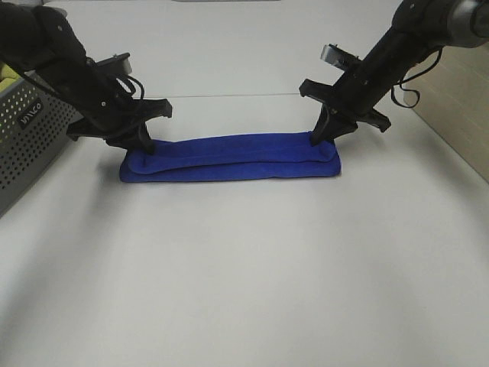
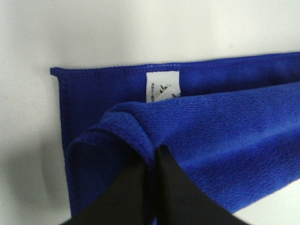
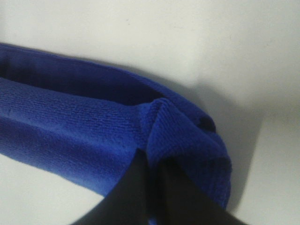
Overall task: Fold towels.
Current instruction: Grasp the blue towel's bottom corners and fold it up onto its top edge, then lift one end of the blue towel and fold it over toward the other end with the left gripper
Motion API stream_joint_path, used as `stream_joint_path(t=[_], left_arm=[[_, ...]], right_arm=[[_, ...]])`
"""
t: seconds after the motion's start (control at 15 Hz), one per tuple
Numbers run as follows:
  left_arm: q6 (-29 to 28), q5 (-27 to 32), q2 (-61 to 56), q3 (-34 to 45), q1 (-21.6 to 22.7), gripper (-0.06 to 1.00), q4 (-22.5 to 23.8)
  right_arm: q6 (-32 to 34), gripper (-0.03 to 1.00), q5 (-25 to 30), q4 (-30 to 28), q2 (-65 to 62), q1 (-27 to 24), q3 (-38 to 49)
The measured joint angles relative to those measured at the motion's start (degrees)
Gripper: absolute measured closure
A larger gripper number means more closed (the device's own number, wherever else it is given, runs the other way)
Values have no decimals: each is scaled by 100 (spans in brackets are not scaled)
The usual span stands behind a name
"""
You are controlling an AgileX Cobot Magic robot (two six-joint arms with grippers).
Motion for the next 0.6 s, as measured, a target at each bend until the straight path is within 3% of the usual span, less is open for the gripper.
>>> stream_joint_path(t=[0.13, 0.2, 0.4, 0.47, 0.6], left_arm=[[6, 0, 252, -155, 0, 87, -6], [17, 6, 275, -166, 0, 78, -34], [120, 6, 269, -189, 0, 28, -52], [132, 6, 206, -189, 0, 21, -29], [143, -17, 40, -206, 0, 17, 160]], right_arm=[[17, 92, -34, -29, 160, 0, 0], [17, 83, -17, -23, 183, 0, 0], [69, 34, 138, 86, 120, -6, 0], [132, 26, 178, 86, 40, -6, 0], [166, 21, 264, 34, -275, -6, 0]])
